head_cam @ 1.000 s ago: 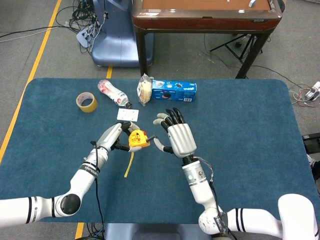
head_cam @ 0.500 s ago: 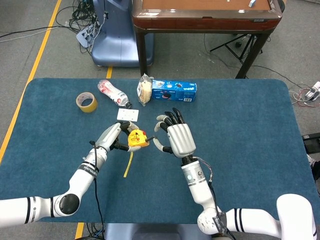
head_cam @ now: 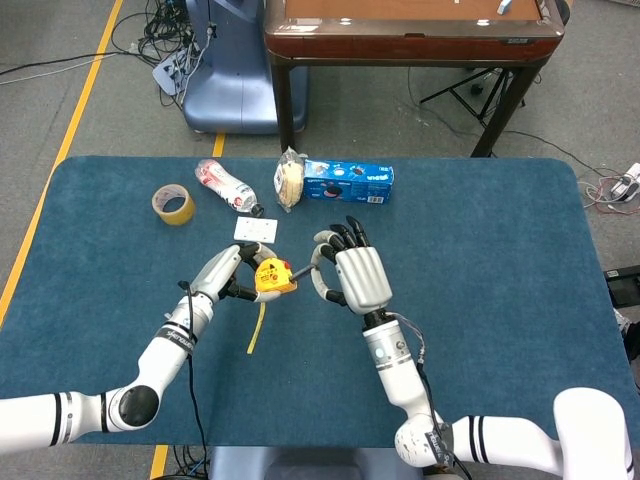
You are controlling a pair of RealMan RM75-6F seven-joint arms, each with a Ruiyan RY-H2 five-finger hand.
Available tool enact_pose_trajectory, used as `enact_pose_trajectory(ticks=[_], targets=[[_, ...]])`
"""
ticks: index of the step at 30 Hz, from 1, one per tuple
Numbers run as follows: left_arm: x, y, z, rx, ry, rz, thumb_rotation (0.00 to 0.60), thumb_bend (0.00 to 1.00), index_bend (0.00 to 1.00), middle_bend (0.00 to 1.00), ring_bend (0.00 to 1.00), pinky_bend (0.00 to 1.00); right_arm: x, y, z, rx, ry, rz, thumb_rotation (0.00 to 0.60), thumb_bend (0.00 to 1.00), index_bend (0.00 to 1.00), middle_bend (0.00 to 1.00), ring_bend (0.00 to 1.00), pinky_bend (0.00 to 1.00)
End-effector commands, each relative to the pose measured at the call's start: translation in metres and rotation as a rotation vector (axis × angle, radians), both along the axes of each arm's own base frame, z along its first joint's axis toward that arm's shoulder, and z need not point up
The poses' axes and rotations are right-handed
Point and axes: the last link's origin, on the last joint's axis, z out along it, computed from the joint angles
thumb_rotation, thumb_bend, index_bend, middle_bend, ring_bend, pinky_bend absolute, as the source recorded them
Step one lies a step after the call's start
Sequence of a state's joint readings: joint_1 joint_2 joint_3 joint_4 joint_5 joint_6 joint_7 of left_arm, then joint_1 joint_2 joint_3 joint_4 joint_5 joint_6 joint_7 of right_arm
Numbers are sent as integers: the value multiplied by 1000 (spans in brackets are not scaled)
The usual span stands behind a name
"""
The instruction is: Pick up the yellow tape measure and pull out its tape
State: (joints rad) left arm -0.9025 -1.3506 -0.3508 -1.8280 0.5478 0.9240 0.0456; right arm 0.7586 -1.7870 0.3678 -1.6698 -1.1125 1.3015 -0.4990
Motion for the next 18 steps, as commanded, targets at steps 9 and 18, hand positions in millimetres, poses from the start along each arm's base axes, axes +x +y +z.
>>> enact_pose_trajectory(ticks=[9, 18], targets=[[-7, 3, -1, 4, 7, 10, 600, 145, 517, 571, 379, 32, -4, -2, 11, -11, -35, -6, 600, 651, 558, 331, 198, 33], [-26, 7, 2, 5, 65, 16, 600, 145, 517, 571, 380, 32, -19, -1, 37, -28, -62, -17, 600, 661, 580, 349, 208, 33]])
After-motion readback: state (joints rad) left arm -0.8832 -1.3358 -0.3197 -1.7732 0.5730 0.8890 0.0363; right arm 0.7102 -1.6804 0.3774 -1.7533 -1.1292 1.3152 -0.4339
